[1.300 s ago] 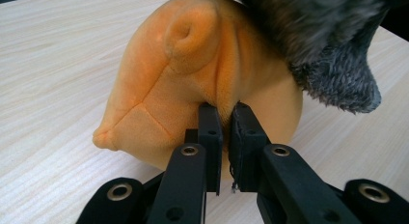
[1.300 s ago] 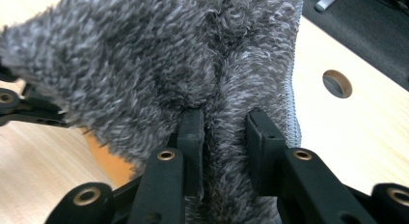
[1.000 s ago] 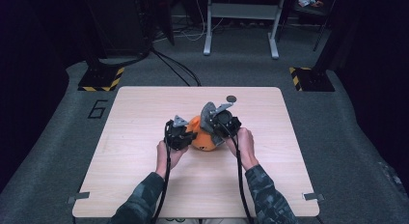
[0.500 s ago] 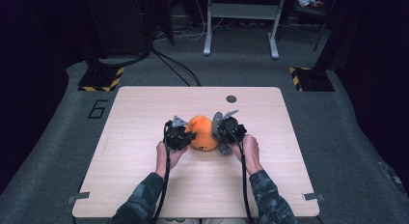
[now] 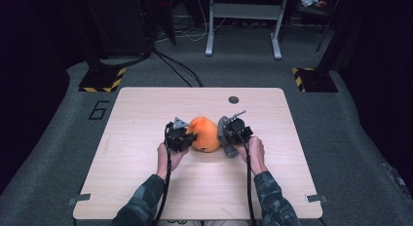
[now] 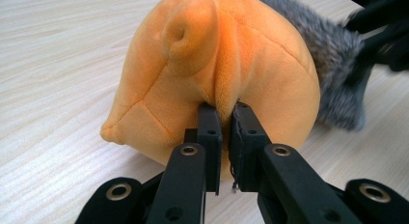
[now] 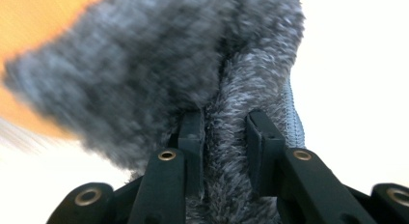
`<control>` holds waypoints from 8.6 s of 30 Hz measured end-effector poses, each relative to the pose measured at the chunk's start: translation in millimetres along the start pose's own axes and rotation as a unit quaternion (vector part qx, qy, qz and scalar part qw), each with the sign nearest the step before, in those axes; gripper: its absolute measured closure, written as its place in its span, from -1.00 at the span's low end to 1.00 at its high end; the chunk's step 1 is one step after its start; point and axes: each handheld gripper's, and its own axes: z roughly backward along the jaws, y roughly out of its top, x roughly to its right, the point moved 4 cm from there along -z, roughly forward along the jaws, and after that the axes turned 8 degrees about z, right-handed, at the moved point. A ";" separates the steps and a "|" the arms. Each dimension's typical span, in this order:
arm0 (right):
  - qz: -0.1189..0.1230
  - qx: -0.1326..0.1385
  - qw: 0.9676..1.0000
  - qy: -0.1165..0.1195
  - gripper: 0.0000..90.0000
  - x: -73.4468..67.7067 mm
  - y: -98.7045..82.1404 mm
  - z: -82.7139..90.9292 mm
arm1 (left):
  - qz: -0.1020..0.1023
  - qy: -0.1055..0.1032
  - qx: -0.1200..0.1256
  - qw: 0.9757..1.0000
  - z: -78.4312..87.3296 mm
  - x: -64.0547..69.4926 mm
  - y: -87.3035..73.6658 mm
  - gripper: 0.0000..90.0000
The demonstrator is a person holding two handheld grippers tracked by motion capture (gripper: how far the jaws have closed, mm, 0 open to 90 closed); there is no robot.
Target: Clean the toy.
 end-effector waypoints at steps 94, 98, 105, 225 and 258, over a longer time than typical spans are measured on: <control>0.034 0.024 0.999 -0.008 0.59 -12.4 11.0 7.2 | -0.124 -0.054 -0.053 0.989 -10.3 -18.8 19.3 0.26; 0.026 0.032 0.999 -0.013 0.59 -9.6 11.0 7.4 | -0.109 -0.048 -0.049 0.992 -8.9 -14.0 15.2 0.66; 0.005 0.052 0.998 -0.027 0.58 0.1 13.1 17.5 | -0.065 -0.020 -0.014 0.998 -2.8 -9.4 11.1 0.84; 0.058 0.045 0.997 -0.008 0.58 -24.6 41.0 31.4 | 0.001 0.001 0.025 1.000 -5.2 4.0 4.1 0.76; 0.040 0.041 0.998 -0.009 0.62 -9.5 21.4 10.5 | -0.012 -0.052 -0.004 0.999 -13.2 -37.9 -7.8 0.33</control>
